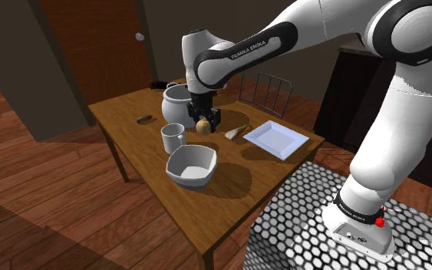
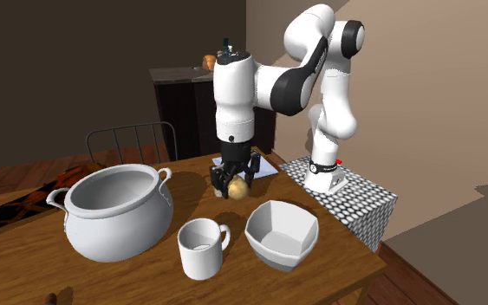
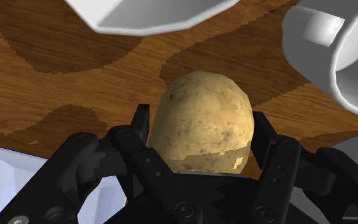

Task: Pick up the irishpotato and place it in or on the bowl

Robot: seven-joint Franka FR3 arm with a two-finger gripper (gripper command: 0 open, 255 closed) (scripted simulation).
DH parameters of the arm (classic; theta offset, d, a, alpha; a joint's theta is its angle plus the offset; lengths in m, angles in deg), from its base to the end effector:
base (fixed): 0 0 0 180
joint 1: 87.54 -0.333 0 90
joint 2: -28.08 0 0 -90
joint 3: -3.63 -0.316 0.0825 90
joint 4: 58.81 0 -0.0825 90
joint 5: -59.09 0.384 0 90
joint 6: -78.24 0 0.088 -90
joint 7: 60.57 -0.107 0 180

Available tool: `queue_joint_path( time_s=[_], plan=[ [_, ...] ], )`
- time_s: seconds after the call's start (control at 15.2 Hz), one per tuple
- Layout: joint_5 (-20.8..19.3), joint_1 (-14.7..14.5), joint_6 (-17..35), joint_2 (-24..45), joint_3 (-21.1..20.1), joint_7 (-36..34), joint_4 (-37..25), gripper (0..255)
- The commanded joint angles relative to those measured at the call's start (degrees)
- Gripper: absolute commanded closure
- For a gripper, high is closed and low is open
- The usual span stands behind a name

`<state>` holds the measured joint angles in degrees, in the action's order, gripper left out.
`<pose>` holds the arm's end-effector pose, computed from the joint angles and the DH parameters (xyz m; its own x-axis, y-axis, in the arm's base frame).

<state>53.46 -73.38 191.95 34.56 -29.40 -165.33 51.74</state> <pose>0.5507 0.1733 0.4349 0.1116 -0.9931 0.0359 -0.9934 -0.1105 0.0309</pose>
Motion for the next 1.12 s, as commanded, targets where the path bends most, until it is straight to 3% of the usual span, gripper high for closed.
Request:
queue_joint_path(
  time_s=[0.0, 0.59, 1.06],
  plan=[
    [0.5, 0.1, -1.6, -0.7, 0.0, 0.4, -1.0, 255],
    [1.5, 0.3, -7.7, -2.2, -0.1, 1.2, -5.9, 255],
    [1.5, -4.8, -8.0, -1.9, -4.4, -8.1, -6.0, 255]
  ],
)
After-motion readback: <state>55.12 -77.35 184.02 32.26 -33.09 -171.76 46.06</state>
